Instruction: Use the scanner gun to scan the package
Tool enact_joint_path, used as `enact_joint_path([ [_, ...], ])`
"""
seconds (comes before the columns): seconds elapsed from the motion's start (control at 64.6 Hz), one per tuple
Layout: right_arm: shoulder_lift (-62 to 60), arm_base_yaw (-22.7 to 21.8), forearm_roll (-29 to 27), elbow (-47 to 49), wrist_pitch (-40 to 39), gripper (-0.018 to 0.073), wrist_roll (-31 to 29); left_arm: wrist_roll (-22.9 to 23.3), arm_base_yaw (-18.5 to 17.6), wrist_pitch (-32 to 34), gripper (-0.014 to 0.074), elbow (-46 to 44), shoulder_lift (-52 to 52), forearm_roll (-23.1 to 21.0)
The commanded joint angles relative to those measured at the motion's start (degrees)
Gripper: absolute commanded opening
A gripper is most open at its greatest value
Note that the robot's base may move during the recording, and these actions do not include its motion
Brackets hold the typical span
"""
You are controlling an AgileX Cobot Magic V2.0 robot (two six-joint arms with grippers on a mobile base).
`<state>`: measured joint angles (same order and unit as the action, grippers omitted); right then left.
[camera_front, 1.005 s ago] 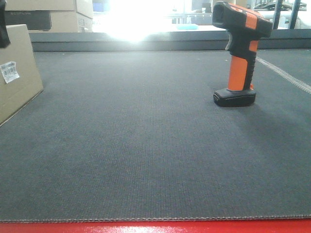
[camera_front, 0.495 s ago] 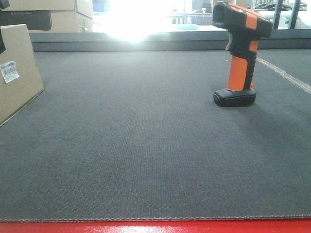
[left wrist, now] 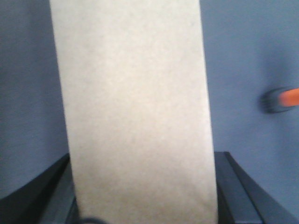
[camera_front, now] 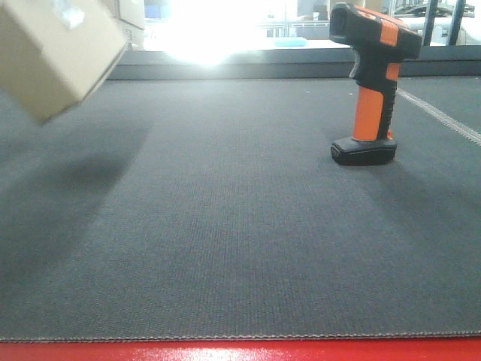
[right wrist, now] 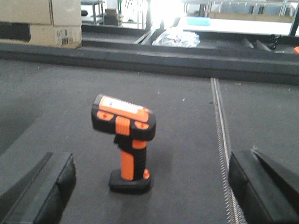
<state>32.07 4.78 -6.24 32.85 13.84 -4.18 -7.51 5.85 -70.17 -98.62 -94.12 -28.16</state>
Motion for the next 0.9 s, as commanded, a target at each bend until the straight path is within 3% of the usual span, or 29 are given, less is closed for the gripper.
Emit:
enact_joint_path([
  [0.0, 0.3, 1.5, -0.7, 0.3, 2.0, 0.0570, -0.1, -0.5, 0.2, 0.2, -0.0111, 0.0, 1.8, -4.0],
  [0.108, 0.3, 4.8, -3.2, 0.3, 5.9, 0.0570, -0.1, -0.5, 0.2, 0.2, -0.0111, 2.2, 3.2, -7.4],
  [0.232, 0.3, 8.9, -3.3, -1.1, 5.8, 0.0570, -0.1, -0.5, 0.2, 0.2, -0.0111, 5.9, 3.6, -7.5],
  [0.387, 2.0, 11.5, -3.3, -6.0, -3.9, 0.0570, -0.1, -1.2, 0.2, 0.2, -0.0111, 10.8, 3.6, -8.7],
  [0.634, 12.3, 11.5, -3.4, -9.4, -23.0, 0.0570, -0.1, -1.2, 0.2, 0.2, -0.0111, 12.4, 3.6, -8.8],
  [0.804, 24.0, 11.5, -11.4, -9.4, -35.7, 0.0570, -0.1, -1.2, 0.2, 0.2, -0.0111, 12.4, 3.6, -8.8],
  [0.882, 29.2, 11.5, -12.0, -9.4, -41.1, 0.0570, -0.1, -1.2, 0.2, 0.2, -0.0111, 12.4, 3.6, -8.8],
])
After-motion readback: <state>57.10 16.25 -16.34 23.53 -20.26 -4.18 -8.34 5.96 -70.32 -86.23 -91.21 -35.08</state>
